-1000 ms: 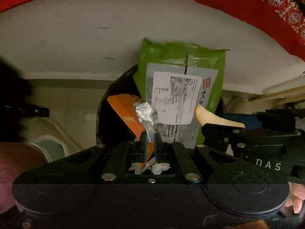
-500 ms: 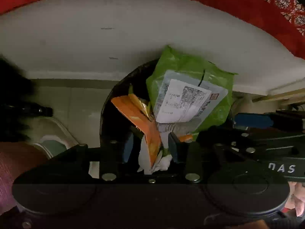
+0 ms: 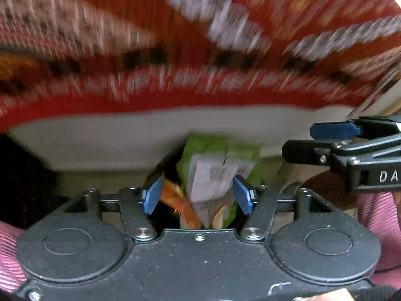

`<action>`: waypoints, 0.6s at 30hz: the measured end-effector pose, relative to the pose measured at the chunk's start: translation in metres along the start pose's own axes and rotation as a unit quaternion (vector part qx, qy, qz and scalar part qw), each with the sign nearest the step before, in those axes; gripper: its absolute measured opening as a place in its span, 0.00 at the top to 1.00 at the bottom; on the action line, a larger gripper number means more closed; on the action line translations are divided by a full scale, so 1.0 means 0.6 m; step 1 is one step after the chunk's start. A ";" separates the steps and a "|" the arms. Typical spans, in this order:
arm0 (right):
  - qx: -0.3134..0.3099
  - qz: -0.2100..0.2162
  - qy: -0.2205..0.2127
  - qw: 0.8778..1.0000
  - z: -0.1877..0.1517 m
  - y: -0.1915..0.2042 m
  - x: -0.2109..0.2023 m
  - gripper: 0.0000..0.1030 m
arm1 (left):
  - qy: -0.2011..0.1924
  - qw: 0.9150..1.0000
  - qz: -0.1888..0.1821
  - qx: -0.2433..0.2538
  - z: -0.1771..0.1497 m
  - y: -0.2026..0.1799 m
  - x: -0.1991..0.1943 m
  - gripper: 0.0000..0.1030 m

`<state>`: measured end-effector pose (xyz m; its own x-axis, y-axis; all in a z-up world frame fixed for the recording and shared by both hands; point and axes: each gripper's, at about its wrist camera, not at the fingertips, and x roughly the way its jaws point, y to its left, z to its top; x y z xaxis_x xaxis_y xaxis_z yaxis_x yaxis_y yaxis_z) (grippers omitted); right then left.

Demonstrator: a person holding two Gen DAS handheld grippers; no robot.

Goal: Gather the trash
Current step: 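Move both tools back over the blanket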

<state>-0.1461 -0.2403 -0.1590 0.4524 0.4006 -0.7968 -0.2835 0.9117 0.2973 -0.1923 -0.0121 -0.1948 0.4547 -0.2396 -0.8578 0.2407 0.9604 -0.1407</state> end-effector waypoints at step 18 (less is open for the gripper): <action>-0.062 -0.032 -0.255 0.964 0.208 0.019 -0.271 0.21 | -0.302 0.953 0.020 0.034 0.236 -0.010 -0.302 0.18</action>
<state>-0.1171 -0.2835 0.0394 0.8208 0.3645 -0.4397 -0.3247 0.9312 0.1657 -0.1547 0.0055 0.0318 0.8698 -0.2620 -0.4181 0.2594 0.9636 -0.0642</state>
